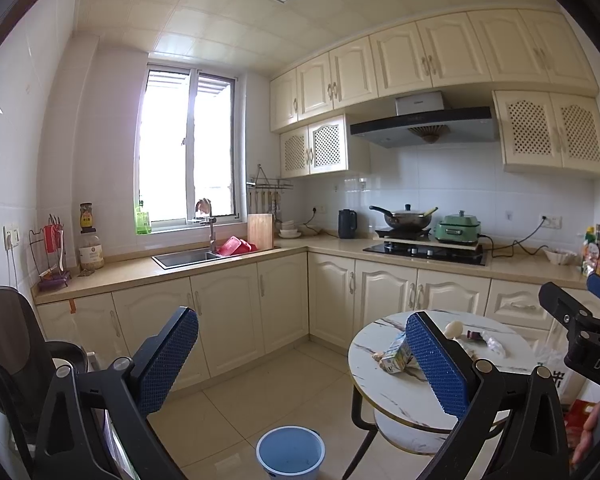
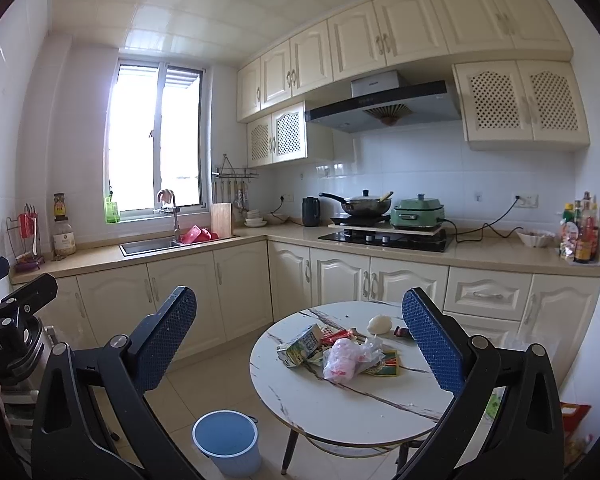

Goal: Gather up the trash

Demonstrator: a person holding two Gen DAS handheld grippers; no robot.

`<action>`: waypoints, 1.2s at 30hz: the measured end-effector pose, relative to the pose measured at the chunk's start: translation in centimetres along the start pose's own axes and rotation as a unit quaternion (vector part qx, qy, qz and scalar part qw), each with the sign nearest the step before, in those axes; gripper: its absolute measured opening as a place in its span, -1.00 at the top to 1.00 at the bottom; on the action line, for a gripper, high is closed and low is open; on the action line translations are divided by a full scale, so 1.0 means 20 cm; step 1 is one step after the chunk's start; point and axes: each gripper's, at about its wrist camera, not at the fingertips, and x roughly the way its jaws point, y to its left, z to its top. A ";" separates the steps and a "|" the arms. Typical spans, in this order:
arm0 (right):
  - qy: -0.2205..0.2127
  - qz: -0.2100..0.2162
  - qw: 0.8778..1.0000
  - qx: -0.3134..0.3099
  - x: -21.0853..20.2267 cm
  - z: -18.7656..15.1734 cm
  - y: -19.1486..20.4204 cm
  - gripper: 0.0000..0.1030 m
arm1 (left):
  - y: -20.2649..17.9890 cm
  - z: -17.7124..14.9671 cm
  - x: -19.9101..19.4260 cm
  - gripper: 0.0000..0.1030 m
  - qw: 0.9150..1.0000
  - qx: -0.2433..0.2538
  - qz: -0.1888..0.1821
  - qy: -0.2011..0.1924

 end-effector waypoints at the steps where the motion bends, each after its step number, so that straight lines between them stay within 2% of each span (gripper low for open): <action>1: 0.000 -0.001 1.000 0.000 0.00 0.00 0.00 -1.00 | 0.00 0.00 0.00 -0.99 1.000 0.000 0.000 0.000; 36: 0.019 -0.015 1.000 0.008 0.06 -0.02 -0.04 -1.00 | 0.01 0.00 0.07 -0.99 1.000 0.003 -0.003 0.018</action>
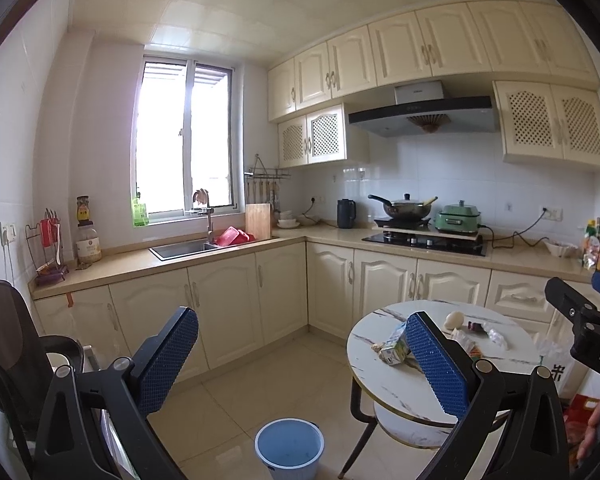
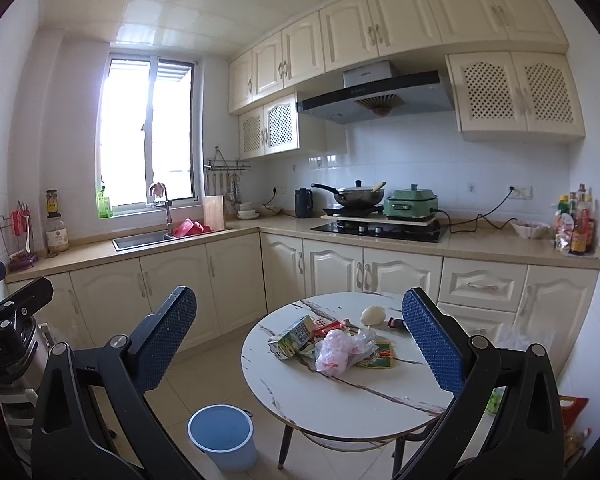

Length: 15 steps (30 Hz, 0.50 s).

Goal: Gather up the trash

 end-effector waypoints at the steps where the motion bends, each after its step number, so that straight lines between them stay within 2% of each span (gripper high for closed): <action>1: 0.001 0.000 1.000 0.001 0.01 0.00 0.00 -1.00 | 0.00 0.00 0.01 -0.99 1.000 0.001 0.000 0.001; 6: 0.006 -0.006 1.000 0.005 0.07 -0.01 -0.07 -1.00 | -0.01 -0.01 0.09 -0.99 1.000 0.001 -0.006 0.006; 10: 0.020 -0.029 0.999 0.011 0.17 -0.05 -0.18 -1.00 | -0.04 -0.04 0.25 -0.99 1.000 0.005 -0.015 0.020; 15: 0.056 -0.062 0.996 0.022 0.37 -0.16 -0.39 -1.00 | -0.12 -0.12 0.57 -0.99 0.996 0.014 -0.039 0.074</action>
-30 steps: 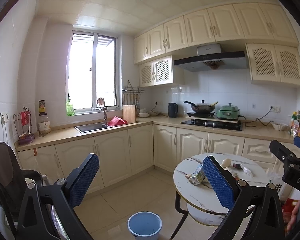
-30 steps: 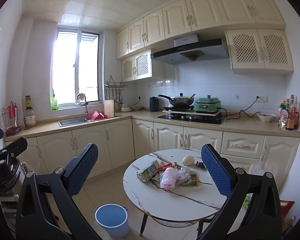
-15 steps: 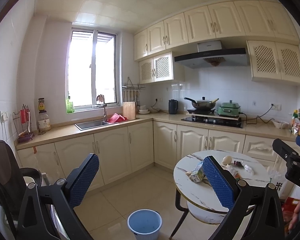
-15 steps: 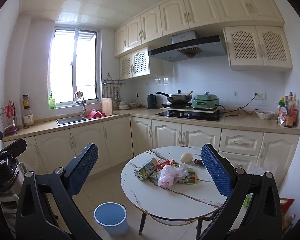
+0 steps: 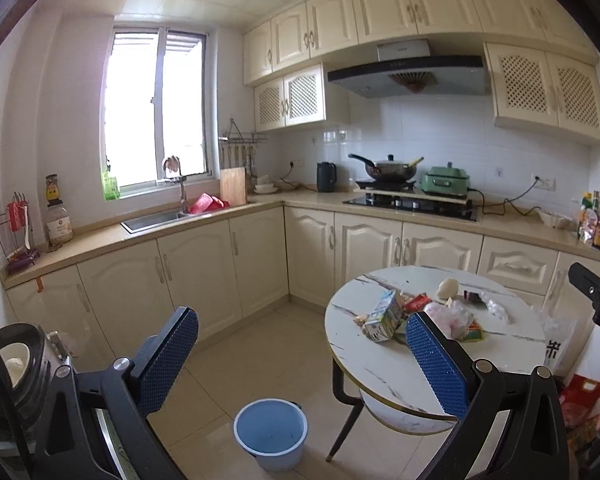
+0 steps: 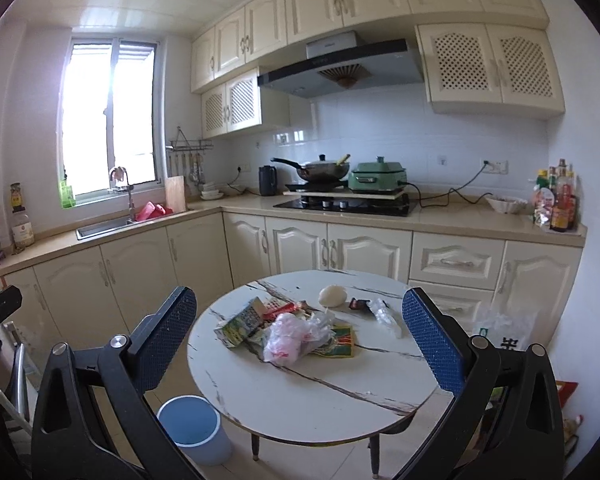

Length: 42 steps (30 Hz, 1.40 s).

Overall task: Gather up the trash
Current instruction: 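Grasp the milk carton with the left gripper while the right gripper grasps the clear plastic bag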

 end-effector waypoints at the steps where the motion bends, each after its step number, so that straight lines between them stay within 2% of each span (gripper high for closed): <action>1: 0.007 -0.004 1.000 0.003 0.05 -0.03 -0.04 -1.00 | -0.02 0.01 0.06 -0.99 1.000 0.002 -0.005 0.010; 6: 0.065 -0.018 0.998 0.012 0.34 -0.17 -0.20 -1.00 | -0.18 0.00 0.45 -0.99 0.996 0.025 -0.041 0.072; 10: 0.106 -0.025 0.994 0.021 0.54 -0.28 -0.32 -1.00 | -0.28 0.07 0.71 -0.99 0.991 0.051 -0.066 0.103; 13: 0.132 -0.021 0.991 0.024 0.69 -0.33 -0.36 -1.00 | -0.30 0.12 0.93 -0.99 0.987 0.066 -0.070 0.127; 18: 0.168 0.003 0.986 0.003 0.93 -0.38 -0.22 -1.00 | -0.24 0.23 1.36 -0.99 0.984 0.072 -0.061 0.154; 23: 0.191 0.033 0.981 -0.029 1.23 -0.41 0.03 -1.00 | -0.15 0.33 1.66 -0.99 0.984 0.056 -0.054 0.159; 27: 0.221 0.034 0.974 -0.049 1.45 -0.47 0.15 -1.00 | -0.16 0.36 1.87 -0.99 0.984 0.055 -0.054 0.159; 29: 0.234 0.043 0.970 -0.042 1.53 -0.50 0.17 -1.00 | -0.19 0.33 1.94 -0.99 0.984 0.053 -0.060 0.160; 31: 0.251 0.032 0.966 -0.047 1.59 -0.54 0.17 -0.97 | -0.21 0.30 2.03 -0.99 0.982 0.053 -0.072 0.166; 34: 0.266 0.036 0.962 -0.041 1.63 -0.58 0.13 -0.55 | -0.22 0.25 2.16 -0.99 0.977 0.050 -0.094 0.184; 39: 0.259 0.060 0.964 -0.015 1.61 -0.57 0.00 -0.17 | -0.23 0.23 2.39 -0.98 0.969 0.040 -0.121 0.212; 41: 0.248 0.065 0.966 -0.001 1.57 -0.55 -0.06 -0.04 | -0.24 0.22 2.45 -0.92 0.966 0.036 -0.128 0.219; 42: 0.246 0.065 0.967 0.002 1.56 -0.54 -0.08 -0.03 | -0.24 0.22 2.48 -0.79 0.966 0.031 -0.132 0.222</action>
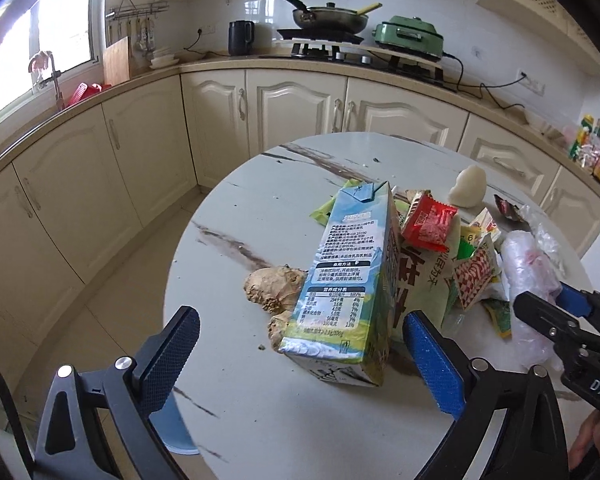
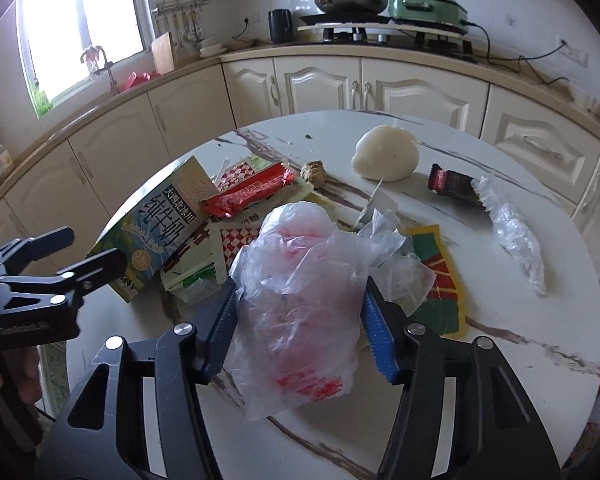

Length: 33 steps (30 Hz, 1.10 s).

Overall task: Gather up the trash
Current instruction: 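Grasp the milk carton with the left gripper while the right gripper grasps the clear plastic bag, then carry the carton and bag over the blue bucket and open both grippers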

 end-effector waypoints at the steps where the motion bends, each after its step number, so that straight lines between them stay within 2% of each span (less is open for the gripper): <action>1: -0.003 0.001 1.000 0.003 -0.02 0.00 -0.02 -0.03 | 0.02 0.01 0.01 -0.56 1.000 -0.006 -0.006 0.004; 4: -0.010 0.003 1.000 0.007 -0.05 0.01 -0.05 -0.01 | 0.05 0.03 0.06 -0.14 0.999 -0.021 -0.044 0.021; 5: -0.016 0.001 1.000 0.010 -0.07 0.01 -0.06 -0.01 | 0.06 0.03 0.06 -0.11 0.999 -0.017 -0.044 0.018; 7: -0.021 -0.003 1.000 0.013 -0.10 0.01 -0.08 -0.01 | 0.08 0.03 0.03 0.10 0.999 -0.005 -0.052 0.006; 9: -0.033 -0.011 0.999 0.019 -0.14 0.01 -0.09 -0.01 | 0.11 0.02 -0.01 0.26 0.998 -0.013 -0.067 -0.004; 14: -0.058 -0.016 0.998 0.024 -0.26 0.02 -0.09 -0.01 | 0.16 -0.03 -0.16 0.27 0.994 -0.009 -0.101 -0.034; 19: -0.074 -0.010 0.997 0.020 -0.36 0.04 -0.01 -0.01 | 0.26 -0.14 -0.37 0.27 0.991 -0.010 -0.111 -0.070; 23: -0.088 0.016 0.996 0.000 -0.43 0.06 0.16 -0.01 | 0.36 -0.25 -0.54 0.27 0.991 -0.017 -0.095 -0.096; 25: -0.093 0.036 0.995 -0.014 -0.45 0.08 0.27 -0.01 | 0.48 -0.31 -0.64 0.27 0.990 -0.026 -0.081 -0.110; 27: -0.097 0.063 0.993 -0.034 -0.45 0.09 0.43 -0.01 | 0.56 -0.38 -0.72 0.27 0.990 -0.034 -0.067 -0.118; 31: -0.083 0.137 0.984 -0.076 -0.37 0.09 0.81 -0.01 | 0.84 -0.55 -0.83 0.27 0.990 -0.066 -0.026 -0.121; 33: -0.070 0.165 0.979 -0.099 -0.28 0.06 1.01 -0.01 | 1.01 -0.65 -0.85 0.27 0.990 -0.080 0.009 -0.114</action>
